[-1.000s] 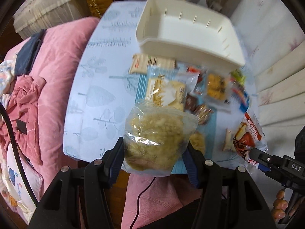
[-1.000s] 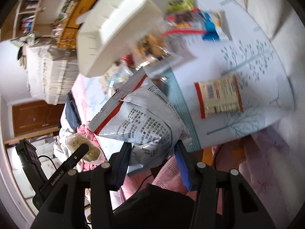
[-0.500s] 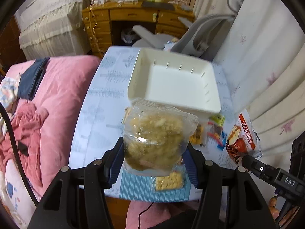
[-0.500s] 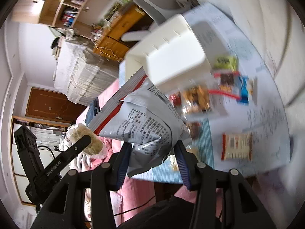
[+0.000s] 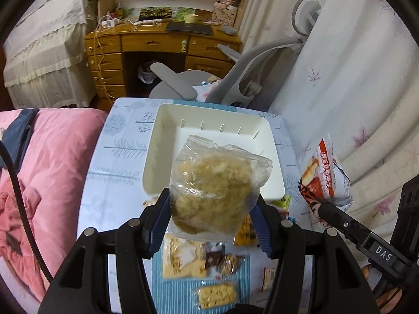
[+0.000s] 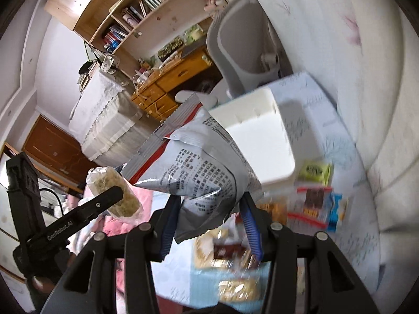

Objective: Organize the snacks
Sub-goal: 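Lower both bags into the white tray and open both tools, then withdraw both open tools from the tray back over the snacks, then grasp the yellow-crisps bag with the left tool while the right tool grasps the red packet, then lift both held snacks and carry them over the white tray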

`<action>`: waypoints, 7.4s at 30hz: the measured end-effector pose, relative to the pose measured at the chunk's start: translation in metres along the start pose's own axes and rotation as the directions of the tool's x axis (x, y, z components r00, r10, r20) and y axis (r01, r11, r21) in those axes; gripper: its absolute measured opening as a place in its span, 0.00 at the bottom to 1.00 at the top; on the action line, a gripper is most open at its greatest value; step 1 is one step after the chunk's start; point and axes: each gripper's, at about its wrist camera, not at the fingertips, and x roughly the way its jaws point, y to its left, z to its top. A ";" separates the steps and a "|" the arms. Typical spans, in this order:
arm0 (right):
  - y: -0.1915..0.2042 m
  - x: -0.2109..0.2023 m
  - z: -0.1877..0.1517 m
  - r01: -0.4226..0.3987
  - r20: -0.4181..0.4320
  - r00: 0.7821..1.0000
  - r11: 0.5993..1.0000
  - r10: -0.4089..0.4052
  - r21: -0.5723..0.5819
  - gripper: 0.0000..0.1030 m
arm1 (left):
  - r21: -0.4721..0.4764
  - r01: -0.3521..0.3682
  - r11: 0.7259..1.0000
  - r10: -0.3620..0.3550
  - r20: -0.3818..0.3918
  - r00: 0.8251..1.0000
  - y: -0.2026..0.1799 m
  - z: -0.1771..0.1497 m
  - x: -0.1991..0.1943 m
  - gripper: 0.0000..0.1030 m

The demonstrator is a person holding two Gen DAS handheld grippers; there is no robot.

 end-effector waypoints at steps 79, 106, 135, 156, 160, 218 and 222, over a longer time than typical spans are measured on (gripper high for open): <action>-0.038 -0.061 -0.109 0.109 0.059 0.992 0.988 -0.116 0.111 0.80 | -0.012 0.090 0.996 -0.091 -0.117 0.989 -0.016 -0.171 -0.006 0.83; -0.118 0.000 -0.175 0.305 -0.191 0.945 0.926 -0.265 0.223 0.80 | -0.045 -0.004 0.999 -0.021 -0.526 0.850 -0.027 -0.232 0.121 0.83; -0.132 0.085 -0.206 0.529 -0.259 0.818 0.848 -0.513 -0.009 0.80 | -0.059 -0.048 0.997 -0.007 -0.696 0.718 -0.020 -0.234 0.235 0.96; -0.136 0.082 -0.202 0.559 -0.229 0.801 0.828 -0.553 -0.046 0.67 | -0.041 -0.098 0.994 0.040 -0.707 0.706 -0.019 -0.229 0.232 0.83; -0.133 0.078 -0.202 0.550 -0.229 0.805 0.833 -0.548 -0.060 0.58 | -0.068 -0.107 0.992 0.027 -0.709 0.705 -0.012 -0.229 0.226 0.81; 0.014 0.104 -0.028 0.205 0.063 0.979 0.955 -0.196 -0.213 0.46 | -0.254 -0.189 0.948 0.091 -0.353 0.931 0.076 -0.003 0.075 0.81; 0.013 0.117 -0.017 0.185 0.070 0.982 0.965 -0.175 -0.186 0.46 | -0.244 -0.157 0.957 0.080 -0.299 0.951 0.081 0.013 0.084 0.81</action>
